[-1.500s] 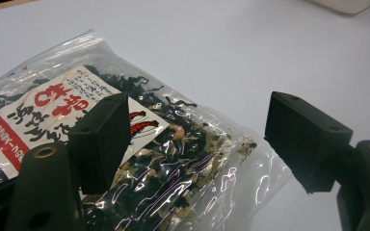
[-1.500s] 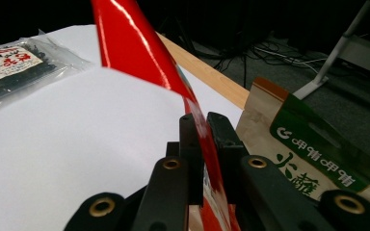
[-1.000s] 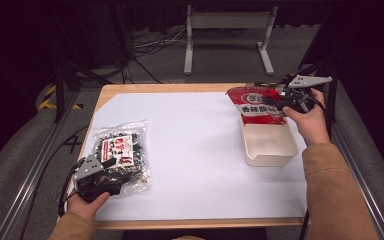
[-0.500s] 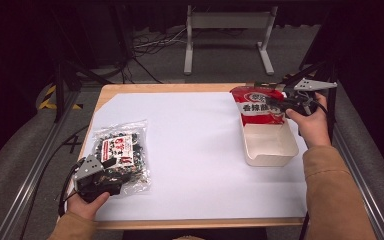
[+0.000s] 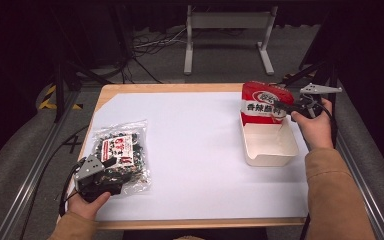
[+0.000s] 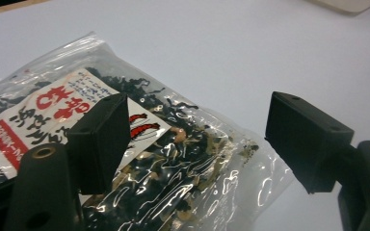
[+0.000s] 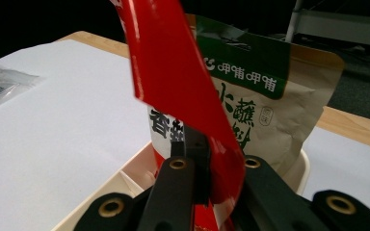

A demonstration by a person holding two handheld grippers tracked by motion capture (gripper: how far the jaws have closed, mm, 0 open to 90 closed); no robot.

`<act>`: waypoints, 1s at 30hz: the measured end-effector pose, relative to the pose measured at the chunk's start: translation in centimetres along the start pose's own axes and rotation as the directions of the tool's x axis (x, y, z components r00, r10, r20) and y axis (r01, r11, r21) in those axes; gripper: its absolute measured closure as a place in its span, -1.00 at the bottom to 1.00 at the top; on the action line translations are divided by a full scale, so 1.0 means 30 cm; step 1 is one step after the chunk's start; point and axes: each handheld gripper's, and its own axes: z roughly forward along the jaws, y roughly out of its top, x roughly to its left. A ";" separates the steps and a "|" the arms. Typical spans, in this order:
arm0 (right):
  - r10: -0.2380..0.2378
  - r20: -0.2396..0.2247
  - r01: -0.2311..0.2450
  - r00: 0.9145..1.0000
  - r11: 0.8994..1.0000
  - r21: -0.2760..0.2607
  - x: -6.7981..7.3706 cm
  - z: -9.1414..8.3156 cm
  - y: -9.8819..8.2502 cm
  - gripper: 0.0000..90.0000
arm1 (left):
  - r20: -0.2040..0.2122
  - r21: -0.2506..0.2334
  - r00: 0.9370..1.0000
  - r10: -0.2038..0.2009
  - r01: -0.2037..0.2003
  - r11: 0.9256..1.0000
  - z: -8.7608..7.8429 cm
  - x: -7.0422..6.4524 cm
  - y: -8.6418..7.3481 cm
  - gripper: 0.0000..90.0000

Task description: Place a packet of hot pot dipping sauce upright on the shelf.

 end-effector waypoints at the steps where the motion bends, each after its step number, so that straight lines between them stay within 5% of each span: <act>1: 0.000 0.003 0.000 1.000 1.000 0.000 -0.001 0.001 -0.001 0.99 | -0.014 -0.002 1.000 0.009 -0.009 1.000 0.000 -0.001 -0.001 -0.47; 7: -0.009 0.015 0.009 1.000 1.000 0.008 0.008 0.000 0.007 0.92 | 0.041 0.028 0.999 0.019 -0.021 0.999 -0.003 0.004 0.002 -0.31; 11: -0.027 0.022 0.027 0.999 1.000 0.001 0.021 -0.006 0.013 0.73 | 0.077 -0.017 0.997 0.029 -0.028 0.999 -0.012 -0.003 0.008 -0.44; 21: -0.038 0.071 0.042 0.997 0.997 -0.061 0.051 -0.051 0.029 0.07 | 0.025 -0.065 0.999 0.035 -0.033 0.997 -0.020 -0.008 0.013 -0.52; 26: -0.085 0.106 0.095 0.991 0.991 -0.092 0.078 -0.101 0.038 -0.17 | 0.067 -0.016 0.998 -0.015 0.017 1.000 -0.010 0.000 0.009 -0.41; 30: -0.101 0.111 0.115 0.989 0.986 -0.123 0.101 -0.143 0.045 -0.24 | 0.035 -0.033 0.999 0.023 -0.022 0.999 -0.011 -0.013 0.019 -0.47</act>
